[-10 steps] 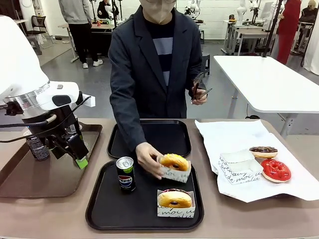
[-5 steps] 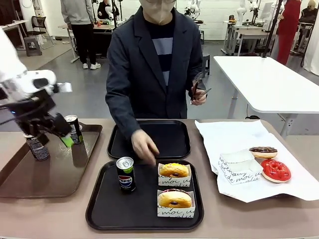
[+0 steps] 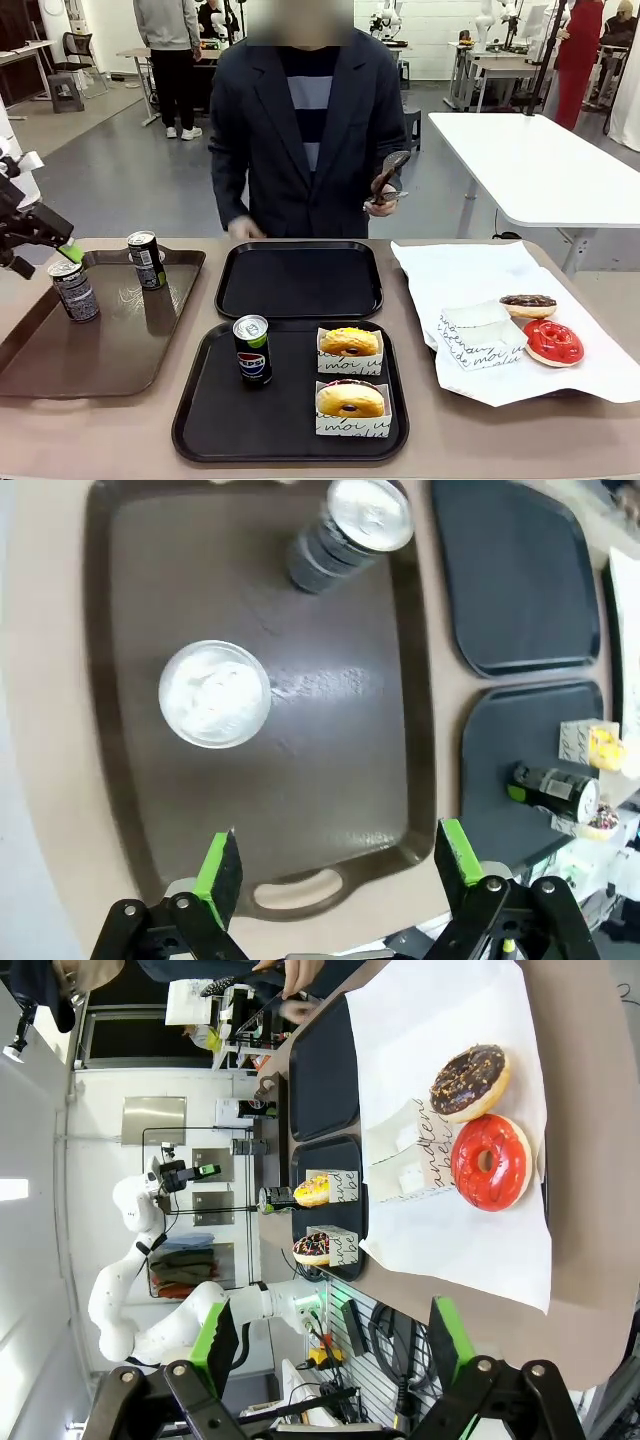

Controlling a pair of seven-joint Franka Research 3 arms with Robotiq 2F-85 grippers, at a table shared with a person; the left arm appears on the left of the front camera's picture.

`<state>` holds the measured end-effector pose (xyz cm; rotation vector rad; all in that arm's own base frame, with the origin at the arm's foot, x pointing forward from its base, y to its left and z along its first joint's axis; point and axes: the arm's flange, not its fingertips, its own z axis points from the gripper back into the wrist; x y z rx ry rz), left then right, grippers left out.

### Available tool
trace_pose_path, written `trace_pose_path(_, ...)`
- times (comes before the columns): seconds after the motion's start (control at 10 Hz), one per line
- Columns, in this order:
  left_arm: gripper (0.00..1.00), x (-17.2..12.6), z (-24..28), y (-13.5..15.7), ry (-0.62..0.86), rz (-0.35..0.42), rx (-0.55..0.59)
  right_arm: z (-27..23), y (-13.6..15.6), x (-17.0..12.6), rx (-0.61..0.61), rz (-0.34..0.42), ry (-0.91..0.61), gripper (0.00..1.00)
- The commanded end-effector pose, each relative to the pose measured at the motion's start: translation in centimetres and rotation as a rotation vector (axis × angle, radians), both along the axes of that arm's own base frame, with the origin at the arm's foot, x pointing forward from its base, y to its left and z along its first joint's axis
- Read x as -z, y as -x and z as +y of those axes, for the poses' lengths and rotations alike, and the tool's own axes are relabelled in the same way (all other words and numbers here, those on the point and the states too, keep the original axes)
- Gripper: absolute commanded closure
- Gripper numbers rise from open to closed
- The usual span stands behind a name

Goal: Set up donuts and drinks on trays.
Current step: Pick up one Pepsi coke from the Handle tray and place it on the Flat Tray without a Pepsi coke.

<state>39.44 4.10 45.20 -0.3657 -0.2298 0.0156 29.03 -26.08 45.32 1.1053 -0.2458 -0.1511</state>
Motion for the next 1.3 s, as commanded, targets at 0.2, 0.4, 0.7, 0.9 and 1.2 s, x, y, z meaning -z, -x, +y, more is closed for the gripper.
trace_pose_path(0.2, 0.0, -0.9, 0.9, 0.7, -0.117, -0.026, -0.096, -0.1, 0.0, 0.0, -0.004, -0.021, -0.011, 0.0)
trace_pose_path(0.4, 0.0, -0.6, 1.6, 0.0, -0.056, -0.032, -0.063, -0.1, 0.0, 0.0, -0.004, -0.021, -0.011, 0.0)
trace_pose_path(0.7, 0.0, -0.6, 1.6, 0.0, -0.056, -0.032, -0.063, -0.1, 0.0, 0.0, -0.004, -0.021, -0.011, 0.0)
trace_pose_path(0.9, 0.0, -0.6, 1.6, 0.0, -0.056, -0.032, -0.063, -0.1, 0.0, 0.0, -0.004, -0.021, -0.011, 0.0)
trace_pose_path(1.2, 0.0, 0.0, 0.1, -1.5, -0.144, 0.008, -0.082, -0.1, 0.0, 0.0, -0.004, -0.021, -0.011, 0.0)
